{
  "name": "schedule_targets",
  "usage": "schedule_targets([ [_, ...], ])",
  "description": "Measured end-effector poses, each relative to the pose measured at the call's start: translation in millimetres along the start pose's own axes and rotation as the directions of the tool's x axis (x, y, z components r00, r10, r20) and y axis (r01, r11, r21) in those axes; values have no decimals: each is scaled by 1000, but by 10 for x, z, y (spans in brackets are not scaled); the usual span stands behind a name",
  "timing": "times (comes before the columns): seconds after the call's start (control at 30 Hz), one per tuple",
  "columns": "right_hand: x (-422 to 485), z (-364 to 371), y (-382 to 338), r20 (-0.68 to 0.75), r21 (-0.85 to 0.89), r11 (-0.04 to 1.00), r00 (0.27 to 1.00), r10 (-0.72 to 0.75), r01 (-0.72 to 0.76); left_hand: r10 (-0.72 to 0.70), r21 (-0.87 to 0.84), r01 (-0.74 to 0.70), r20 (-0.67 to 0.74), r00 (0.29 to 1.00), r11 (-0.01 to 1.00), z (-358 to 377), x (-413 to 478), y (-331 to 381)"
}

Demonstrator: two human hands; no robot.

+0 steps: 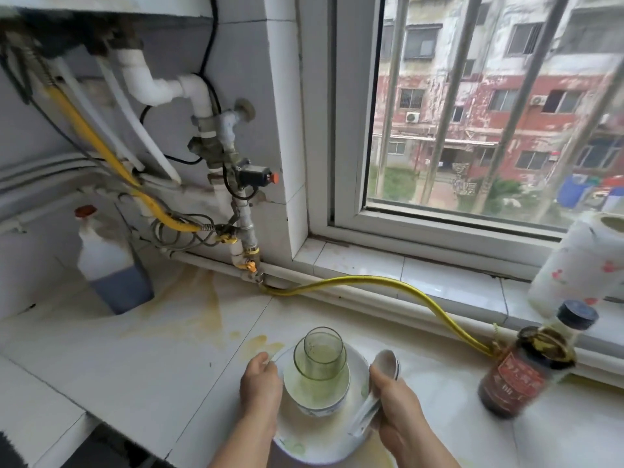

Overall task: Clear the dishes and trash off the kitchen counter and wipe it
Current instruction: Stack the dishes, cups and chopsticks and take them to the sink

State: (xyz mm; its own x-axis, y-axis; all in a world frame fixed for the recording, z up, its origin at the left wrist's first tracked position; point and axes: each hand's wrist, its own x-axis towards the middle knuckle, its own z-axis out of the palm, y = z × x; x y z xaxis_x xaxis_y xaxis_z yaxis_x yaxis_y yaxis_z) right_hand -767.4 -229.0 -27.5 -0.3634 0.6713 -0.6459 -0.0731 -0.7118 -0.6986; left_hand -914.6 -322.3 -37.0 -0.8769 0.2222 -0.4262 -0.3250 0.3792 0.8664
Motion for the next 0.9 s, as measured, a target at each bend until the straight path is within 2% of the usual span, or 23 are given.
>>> schedule_targets([
  [0.2,1,141,228,-134,-123,984,980,-144,128,-5,40,0,125,992,999,-47,149,-40],
  [0.5,31,192,367,-238,-172,979,960,-150,111,10,54,-23,229,973,998,-64,174,62],
  [0.7,19,255,356,-300,-175,978,939,-166,117,26,86,-48,243,970,995,-58,221,75],
  [0.83,-21,286,307,-355,-259,959,912,-206,115,29,177,-76,254,967,981,-55,331,37],
  [0.9,-23,287,310,-361,-319,942,906,-219,100,43,158,-87,263,964,984,-66,348,45],
])
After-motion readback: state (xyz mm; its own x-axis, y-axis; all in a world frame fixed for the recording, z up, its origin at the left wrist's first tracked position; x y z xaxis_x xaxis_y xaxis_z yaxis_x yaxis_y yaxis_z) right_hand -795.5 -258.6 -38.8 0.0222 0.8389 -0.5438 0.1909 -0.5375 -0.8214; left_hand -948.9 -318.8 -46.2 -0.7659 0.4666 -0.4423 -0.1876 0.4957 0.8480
